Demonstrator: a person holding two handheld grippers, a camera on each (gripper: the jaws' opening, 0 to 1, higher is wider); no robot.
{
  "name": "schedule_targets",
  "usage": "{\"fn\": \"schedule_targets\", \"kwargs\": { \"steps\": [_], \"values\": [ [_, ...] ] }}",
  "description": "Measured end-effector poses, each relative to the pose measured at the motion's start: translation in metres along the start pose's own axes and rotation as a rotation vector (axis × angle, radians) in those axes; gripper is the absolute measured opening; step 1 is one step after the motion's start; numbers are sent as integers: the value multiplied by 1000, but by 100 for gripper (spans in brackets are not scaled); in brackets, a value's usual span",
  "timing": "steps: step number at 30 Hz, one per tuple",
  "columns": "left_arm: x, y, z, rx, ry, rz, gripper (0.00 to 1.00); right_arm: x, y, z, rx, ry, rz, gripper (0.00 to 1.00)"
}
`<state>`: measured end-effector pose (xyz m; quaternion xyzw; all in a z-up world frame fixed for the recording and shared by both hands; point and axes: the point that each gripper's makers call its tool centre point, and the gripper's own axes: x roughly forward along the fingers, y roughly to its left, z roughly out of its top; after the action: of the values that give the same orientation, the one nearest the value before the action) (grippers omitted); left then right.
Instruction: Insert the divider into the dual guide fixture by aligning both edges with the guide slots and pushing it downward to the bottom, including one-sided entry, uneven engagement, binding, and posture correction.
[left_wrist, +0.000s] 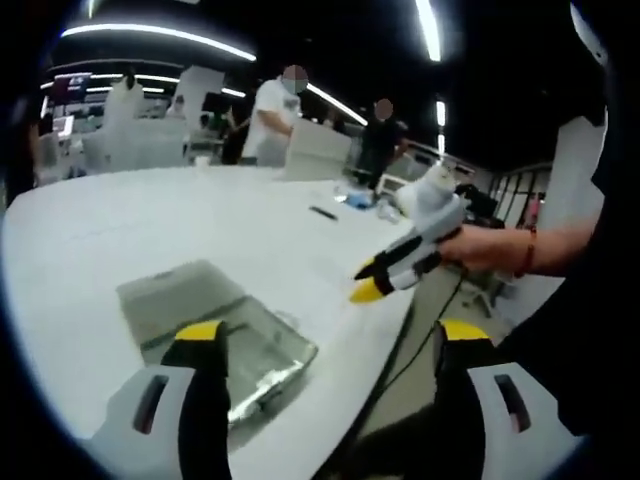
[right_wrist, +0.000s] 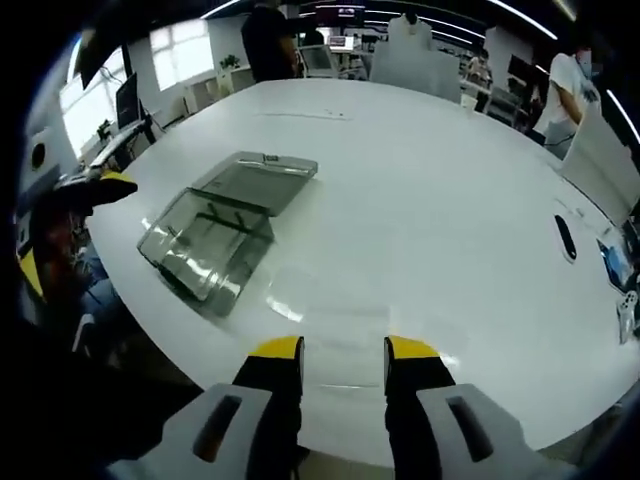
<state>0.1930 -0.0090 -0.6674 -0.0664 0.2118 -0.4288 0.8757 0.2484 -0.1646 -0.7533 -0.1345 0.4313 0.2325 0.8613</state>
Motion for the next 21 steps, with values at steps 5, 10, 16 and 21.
{"fn": "schedule_targets", "kwargs": {
  "steps": [5,10,16,21],
  "values": [
    [3,-10,1,3,0,-26,79,-7,7,2,-12,-18,13,27],
    [3,-14,4,-11,-29,-29,78,-10,12,2,-16,-27,21,27],
    [4,-11,8,-36,-44,-31,78,-14,12,6,-11,-46,18,27],
    [5,-8,15,-35,-51,-28,78,-15,13,9,-22,-57,23,27]
  ]
}}
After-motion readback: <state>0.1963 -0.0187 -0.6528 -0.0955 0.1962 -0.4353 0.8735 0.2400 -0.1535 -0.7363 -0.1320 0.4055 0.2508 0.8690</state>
